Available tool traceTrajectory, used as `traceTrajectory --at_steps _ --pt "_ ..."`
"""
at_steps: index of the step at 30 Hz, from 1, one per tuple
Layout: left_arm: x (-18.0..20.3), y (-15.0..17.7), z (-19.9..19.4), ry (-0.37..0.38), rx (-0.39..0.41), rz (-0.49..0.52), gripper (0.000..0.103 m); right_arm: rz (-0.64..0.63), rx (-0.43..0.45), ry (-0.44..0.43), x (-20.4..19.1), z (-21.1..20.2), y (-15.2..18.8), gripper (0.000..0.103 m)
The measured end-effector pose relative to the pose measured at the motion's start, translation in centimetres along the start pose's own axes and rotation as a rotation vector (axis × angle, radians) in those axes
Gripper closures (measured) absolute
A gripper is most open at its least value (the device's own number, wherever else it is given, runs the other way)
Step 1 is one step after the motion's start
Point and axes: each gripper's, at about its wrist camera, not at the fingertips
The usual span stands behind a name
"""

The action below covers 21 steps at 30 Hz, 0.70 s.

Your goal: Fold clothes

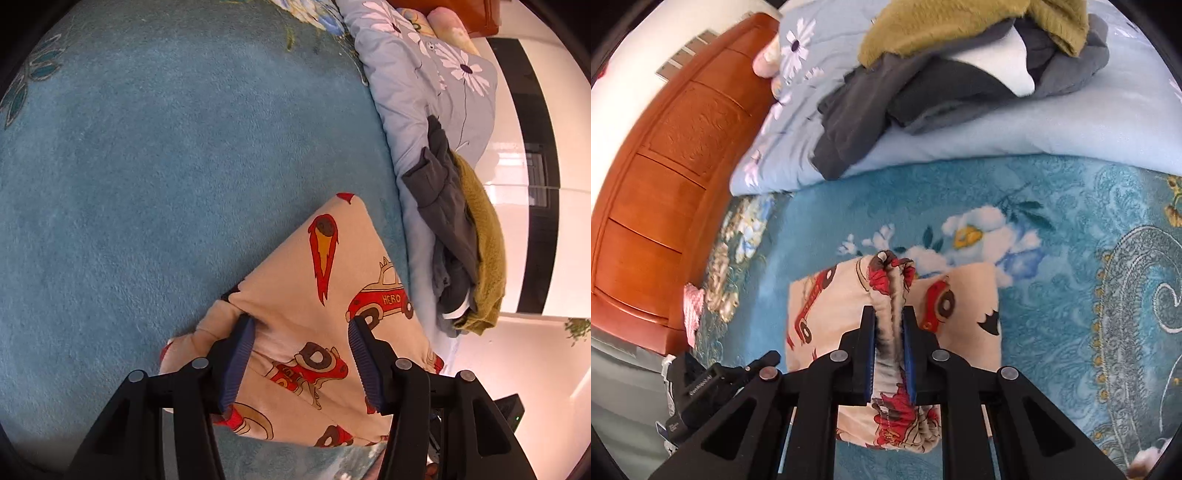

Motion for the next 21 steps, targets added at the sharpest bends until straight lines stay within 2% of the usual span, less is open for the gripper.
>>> traceTrajectory --at_steps 2,5,8,9,10,12,13,14,17,19,21 --pt "0.1 0.1 -0.2 0.009 0.003 0.004 0.046 -0.008 -0.051 0.057 0.8 1.5 0.3 0.089" --pt "0.0 -0.1 -1.0 0.056 0.010 -0.013 0.046 0.032 -0.056 0.061 2.0 2.5 0.3 0.089" --pt "1.0 -1.1 -2.0 0.056 -0.010 0.065 0.046 0.027 -0.066 0.056 2.0 2.3 0.2 0.088" --pt "1.4 -1.6 -2.4 0.020 -0.009 0.118 0.040 0.000 -0.050 0.051 1.8 1.7 0.2 0.087" --pt "1.8 -2.2 -2.7 -0.028 0.000 0.181 0.030 -0.034 -0.030 0.053 1.6 0.9 0.1 0.082" --pt "1.7 -3.1 -3.1 -0.086 0.010 0.297 0.024 -0.062 -0.026 0.049 2.0 0.1 0.0 0.072" --pt "1.5 -3.5 -2.9 -0.099 -0.006 0.343 0.023 -0.070 -0.030 0.044 2.3 -0.3 0.0 0.064" --pt "1.2 -3.7 -2.4 -0.099 -0.040 0.366 0.022 -0.055 -0.039 0.027 2.9 -0.5 0.0 0.054" --pt "0.1 -4.1 -0.5 -0.092 -0.148 0.398 0.021 0.094 -0.075 -0.075 5.6 0.0 0.5 0.037" --pt "-0.3 -4.0 0.3 -0.083 -0.182 0.403 0.020 0.187 -0.087 -0.130 7.0 0.8 0.9 0.035" --pt "0.0 -4.0 0.5 -0.057 -0.185 0.416 0.019 0.226 -0.102 -0.126 7.6 1.8 1.1 0.035"
Point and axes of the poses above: each gripper's, at about its wrist camera, not at the fingertips, and z roughly the way its jaws point, x to its right, y to its underside, and after that the axes turned 6 degrees about x, right-handed
